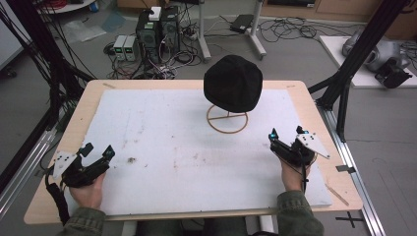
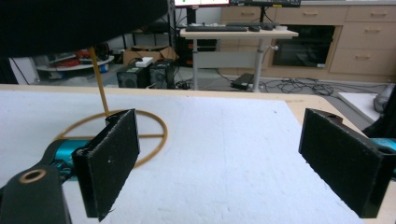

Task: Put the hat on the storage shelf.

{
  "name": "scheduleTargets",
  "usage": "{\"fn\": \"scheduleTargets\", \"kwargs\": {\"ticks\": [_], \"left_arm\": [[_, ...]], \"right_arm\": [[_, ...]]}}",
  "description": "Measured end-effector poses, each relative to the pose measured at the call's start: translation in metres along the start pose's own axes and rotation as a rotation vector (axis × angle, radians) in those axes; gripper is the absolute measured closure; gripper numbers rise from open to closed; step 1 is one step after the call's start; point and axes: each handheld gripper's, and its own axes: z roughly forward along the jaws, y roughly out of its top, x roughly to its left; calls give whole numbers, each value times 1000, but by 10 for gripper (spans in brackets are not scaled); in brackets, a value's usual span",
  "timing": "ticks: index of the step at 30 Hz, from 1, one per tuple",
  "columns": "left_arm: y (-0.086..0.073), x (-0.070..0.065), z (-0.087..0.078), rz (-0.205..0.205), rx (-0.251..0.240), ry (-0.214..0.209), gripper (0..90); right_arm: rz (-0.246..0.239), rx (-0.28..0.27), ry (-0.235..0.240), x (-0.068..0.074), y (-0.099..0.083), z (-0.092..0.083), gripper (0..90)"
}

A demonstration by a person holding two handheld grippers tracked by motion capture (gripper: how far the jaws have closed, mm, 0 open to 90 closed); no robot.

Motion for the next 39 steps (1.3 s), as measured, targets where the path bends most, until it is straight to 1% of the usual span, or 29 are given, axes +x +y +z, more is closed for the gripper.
{"fn": "scheduleTargets", "kwargs": {"ticks": [1,3,5,7,11,13,16,17,21,25,27,28,31,36,39], "left_arm": [[0,0,0,0,-1,1,224],[0,0,0,2,2,1,224],[0,0,0,3,0,1,224],[0,0,0,2,-1,3,224],[0,0,0,0,-2,2,224],[0,0,0,0,-2,2,224],[0,0,0,0,-2,1,224],[0,0,0,0,-2,1,224],[0,0,0,-1,-3,2,224],[0,0,0,1,-3,1,224],[0,0,0,0,-3,1,224],[0,0,0,0,-3,1,224],[0,0,0,-1,-3,2,224],[0,0,0,0,-2,2,224],[0,0,0,1,-4,2,224]], "right_arm": [[6,10,-6,-1,-3,-1,115],[3,17,-8,-2,-3,-1,115],[1,10,-8,-1,-3,-3,115],[-8,5,-11,0,-3,-3,115],[-17,24,-24,2,-5,-6,115],[-27,22,-34,1,-5,-7,114],[-9,32,-36,2,-6,-9,115],[-14,34,-38,1,-6,-9,115],[-2,22,-41,2,-6,-11,115],[5,24,-40,1,-6,-11,115],[17,25,-37,0,-6,-12,115],[13,22,-39,0,-6,-11,115],[23,26,-40,0,-6,-11,115],[18,26,-40,-1,-7,-11,115],[28,26,-43,-1,-6,-11,115]]}}
